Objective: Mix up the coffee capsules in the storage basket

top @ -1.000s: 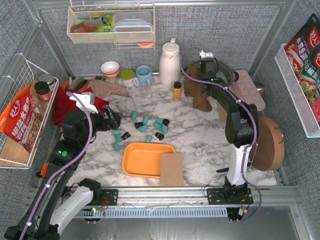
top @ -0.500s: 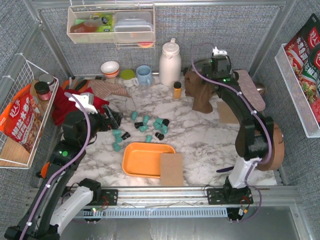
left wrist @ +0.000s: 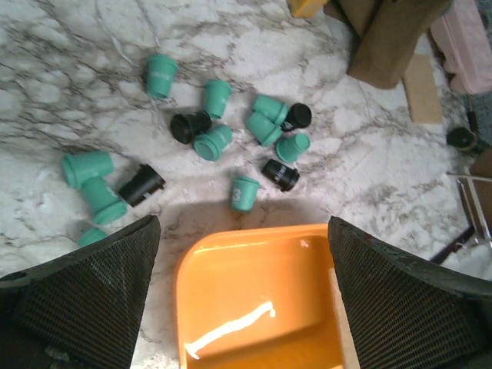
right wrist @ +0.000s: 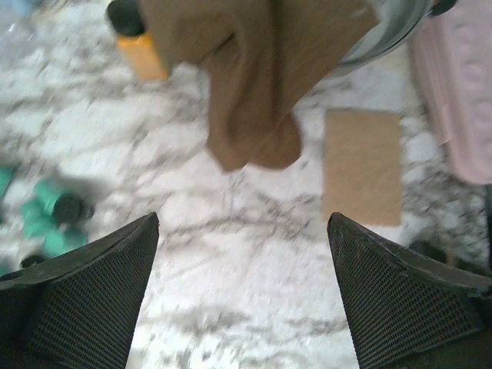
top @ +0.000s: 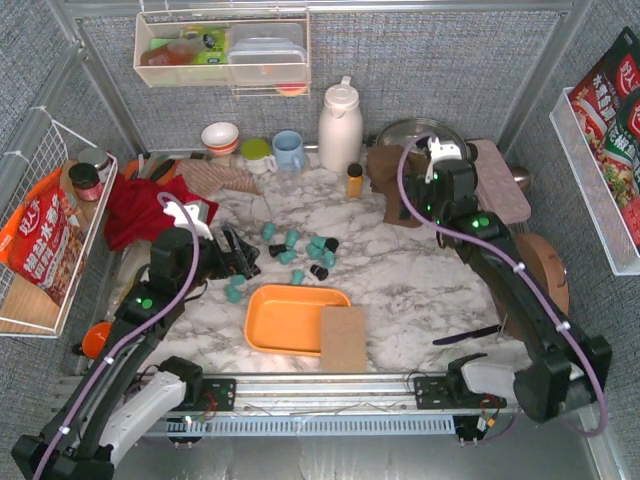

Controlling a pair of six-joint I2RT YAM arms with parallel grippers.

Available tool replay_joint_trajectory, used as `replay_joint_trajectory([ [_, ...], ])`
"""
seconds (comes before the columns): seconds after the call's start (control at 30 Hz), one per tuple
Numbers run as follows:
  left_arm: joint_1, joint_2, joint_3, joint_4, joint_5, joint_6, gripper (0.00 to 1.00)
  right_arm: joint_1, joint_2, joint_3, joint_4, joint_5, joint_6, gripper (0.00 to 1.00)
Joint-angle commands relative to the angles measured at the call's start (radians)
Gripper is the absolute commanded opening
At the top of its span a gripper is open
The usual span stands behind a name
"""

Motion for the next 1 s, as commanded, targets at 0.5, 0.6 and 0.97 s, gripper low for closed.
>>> replay_joint_trajectory([
  [0.5, -0.407, 0.067, -0.223, 0.335, -0.054, -0.145, 0.77, 0.257, -0.462, -0.452, -0.103, -0.136, 0.179, 0.87],
  [0.6, -0.483, 0.116, -0.252, 0.405, -0.073, -0.134, 0.74, 0.283, -0.516, -0.496, -0.116, -0.179, 0.220, 0.78],
  [0.97, -0.603, 0.283, -0.303, 0.586, -0.078, -0.185, 0.69, 0.424, -0.639, -0.688, -0.064, -0.237, 0.374, 0.62],
])
